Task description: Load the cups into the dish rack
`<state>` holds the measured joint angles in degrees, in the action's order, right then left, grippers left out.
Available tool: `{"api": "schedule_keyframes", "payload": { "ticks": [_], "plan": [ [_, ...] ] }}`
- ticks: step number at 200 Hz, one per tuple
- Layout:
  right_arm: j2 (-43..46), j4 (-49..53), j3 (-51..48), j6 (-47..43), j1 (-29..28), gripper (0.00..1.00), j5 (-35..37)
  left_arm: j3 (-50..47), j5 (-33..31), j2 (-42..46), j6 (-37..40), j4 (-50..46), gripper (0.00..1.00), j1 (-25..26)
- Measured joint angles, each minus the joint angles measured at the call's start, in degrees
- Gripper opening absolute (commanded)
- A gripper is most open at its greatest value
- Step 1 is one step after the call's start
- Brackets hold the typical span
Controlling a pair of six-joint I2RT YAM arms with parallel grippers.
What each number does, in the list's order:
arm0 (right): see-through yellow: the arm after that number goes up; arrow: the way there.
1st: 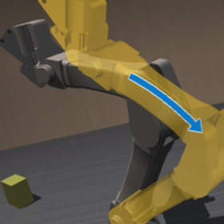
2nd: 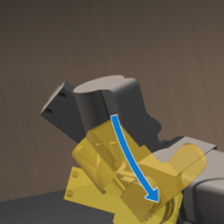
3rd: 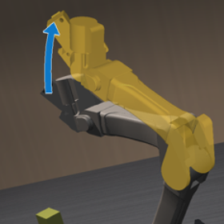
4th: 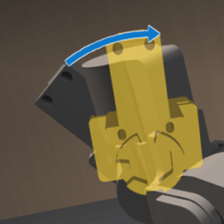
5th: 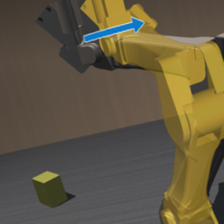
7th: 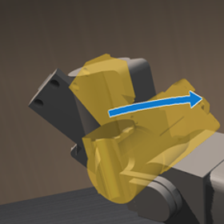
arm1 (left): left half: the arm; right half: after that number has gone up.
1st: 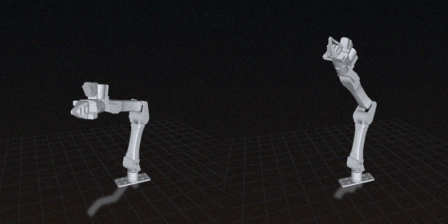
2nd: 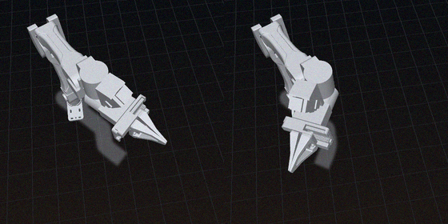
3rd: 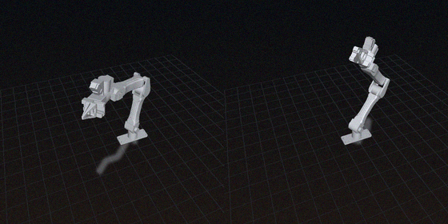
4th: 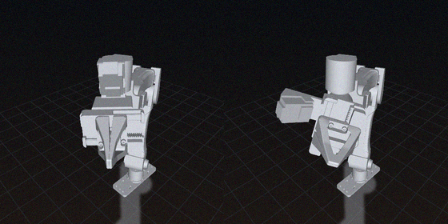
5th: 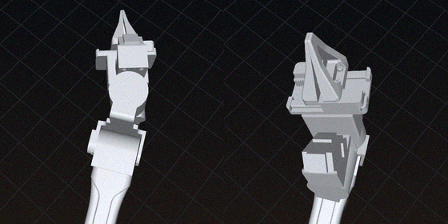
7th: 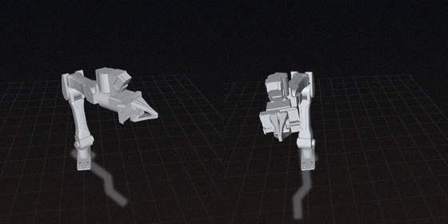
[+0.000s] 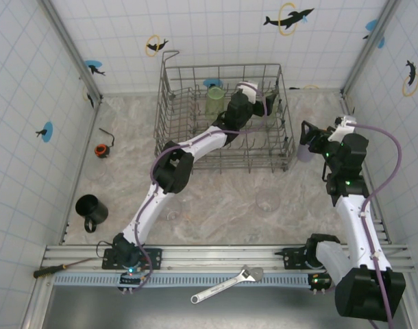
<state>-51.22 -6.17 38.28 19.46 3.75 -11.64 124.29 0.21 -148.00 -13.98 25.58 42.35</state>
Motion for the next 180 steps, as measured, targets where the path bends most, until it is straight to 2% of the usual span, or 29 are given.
{"api": "schedule_keyframes", "payload": {
  "ticks": [43,93,136,180],
  "plan": [
    [-3.3,4.4,1.6,0.0,-0.1,0.99,0.0,-12.1,-0.9,10.2,0.5,1.0,0.98,1.4],
    [-4.0,11.0,4.2,0.1,-0.6,0.99,0.7,-18.9,0.0,26.3,0.4,1.6,0.98,4.7],
    [-7.2,19.6,12.0,-0.4,-1.2,0.99,4.2,-34.1,-1.3,41.6,0.0,2.3,0.98,4.3],
    [-11.5,27.4,18.3,-0.9,-1.9,0.99,7.5,-47.5,-5.3,51.8,0.0,-1.5,0.98,4.1]
  ]
}}
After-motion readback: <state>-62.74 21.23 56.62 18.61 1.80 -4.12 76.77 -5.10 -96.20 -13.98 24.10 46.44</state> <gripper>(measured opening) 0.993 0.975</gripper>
